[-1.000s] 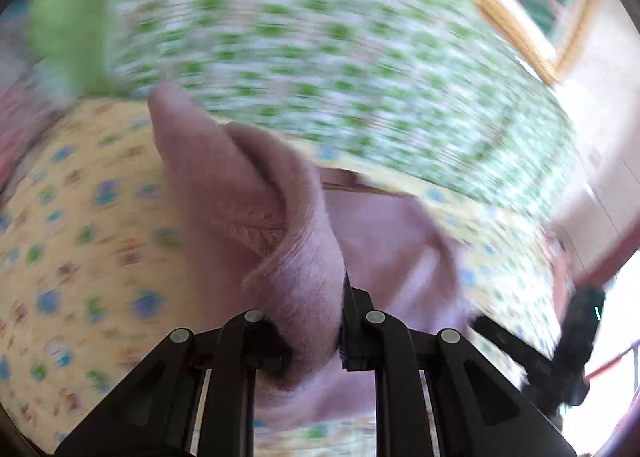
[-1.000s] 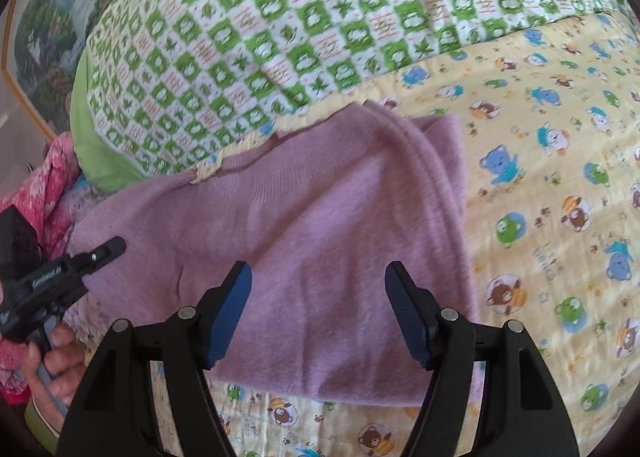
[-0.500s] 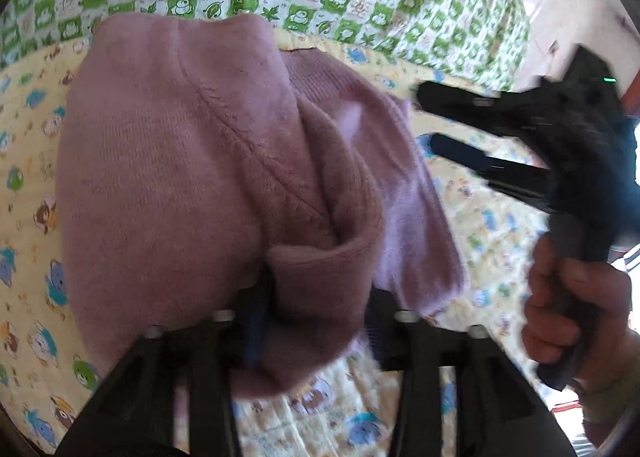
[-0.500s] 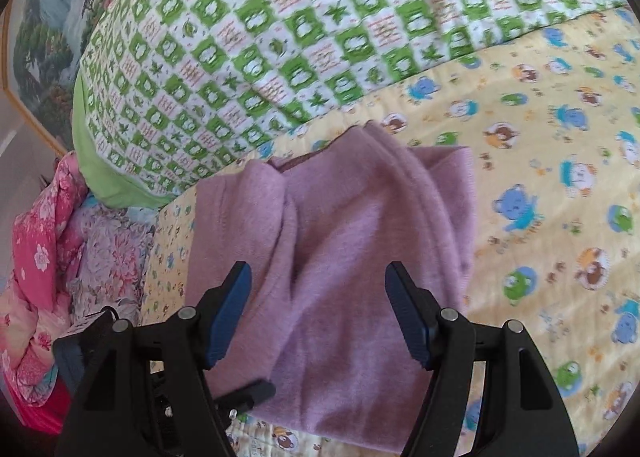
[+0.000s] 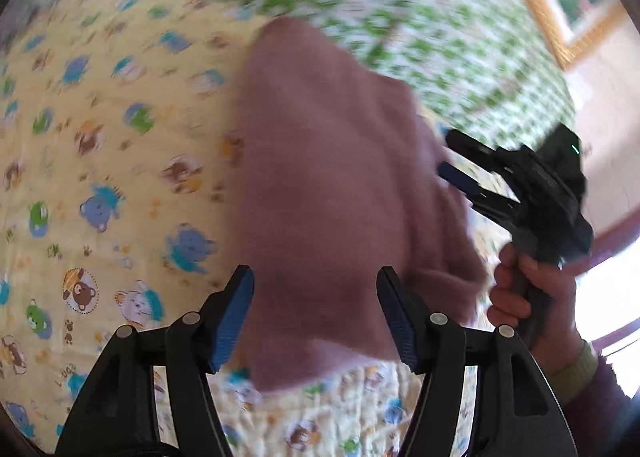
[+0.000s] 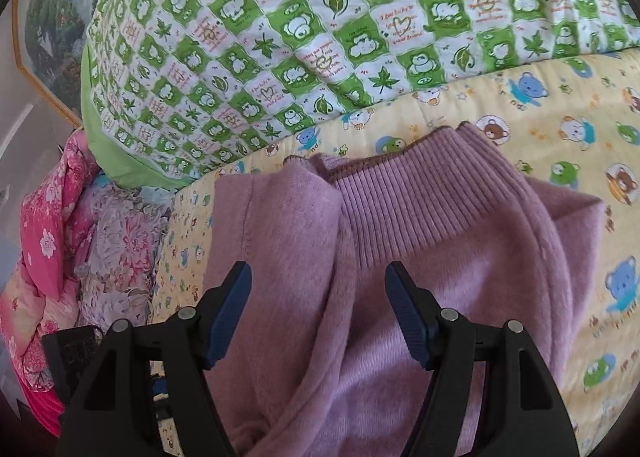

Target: Fold small clothes

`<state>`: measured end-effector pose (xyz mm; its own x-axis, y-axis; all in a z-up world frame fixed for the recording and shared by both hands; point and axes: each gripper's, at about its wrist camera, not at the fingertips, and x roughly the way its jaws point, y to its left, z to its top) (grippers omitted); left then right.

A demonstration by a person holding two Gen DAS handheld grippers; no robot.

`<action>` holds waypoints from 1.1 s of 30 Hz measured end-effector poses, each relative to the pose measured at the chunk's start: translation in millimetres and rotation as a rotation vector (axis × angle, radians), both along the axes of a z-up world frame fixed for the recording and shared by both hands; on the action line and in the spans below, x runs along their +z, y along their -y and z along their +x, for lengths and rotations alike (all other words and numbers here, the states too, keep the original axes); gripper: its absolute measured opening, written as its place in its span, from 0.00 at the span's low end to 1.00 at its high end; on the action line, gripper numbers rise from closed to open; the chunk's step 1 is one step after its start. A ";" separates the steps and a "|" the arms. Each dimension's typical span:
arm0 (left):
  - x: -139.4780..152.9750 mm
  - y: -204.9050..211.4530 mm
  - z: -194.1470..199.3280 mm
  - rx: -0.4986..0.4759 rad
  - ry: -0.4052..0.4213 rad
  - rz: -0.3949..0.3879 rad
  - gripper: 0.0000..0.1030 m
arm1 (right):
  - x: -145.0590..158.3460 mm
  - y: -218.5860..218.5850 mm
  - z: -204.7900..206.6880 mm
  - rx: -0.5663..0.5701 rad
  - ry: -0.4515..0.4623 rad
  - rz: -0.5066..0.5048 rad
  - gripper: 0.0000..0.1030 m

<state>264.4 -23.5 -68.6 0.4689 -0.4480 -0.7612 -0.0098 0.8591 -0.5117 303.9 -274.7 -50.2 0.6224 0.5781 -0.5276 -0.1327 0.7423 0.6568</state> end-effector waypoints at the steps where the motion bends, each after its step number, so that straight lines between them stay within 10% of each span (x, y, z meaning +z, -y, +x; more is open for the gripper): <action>1: -6.5 -9.4 4.1 0.013 -0.024 -0.017 0.63 | -1.7 -1.4 4.0 0.006 -0.007 0.003 0.68; 8: -32.9 -20.1 20.4 0.030 -0.063 -0.088 0.70 | -17.4 -19.5 24.5 0.076 -0.079 0.024 0.68; 12: -36.7 -8.4 23.3 0.009 -0.072 -0.080 0.72 | -18.6 -35.0 26.1 0.138 -0.094 0.018 0.23; 14: -34.2 0.2 26.2 -0.002 -0.068 -0.063 0.73 | -14.8 -34.2 23.1 0.136 -0.087 0.030 0.17; 24: -3.0 26.9 42.3 -0.071 -0.016 -0.096 0.79 | 51.8 32.3 -27.7 0.077 0.046 0.073 0.15; 33: -27.6 64.7 61.6 -0.131 -0.093 -0.049 0.79 | -20.1 82.2 -23.3 -0.070 -0.089 -0.095 0.15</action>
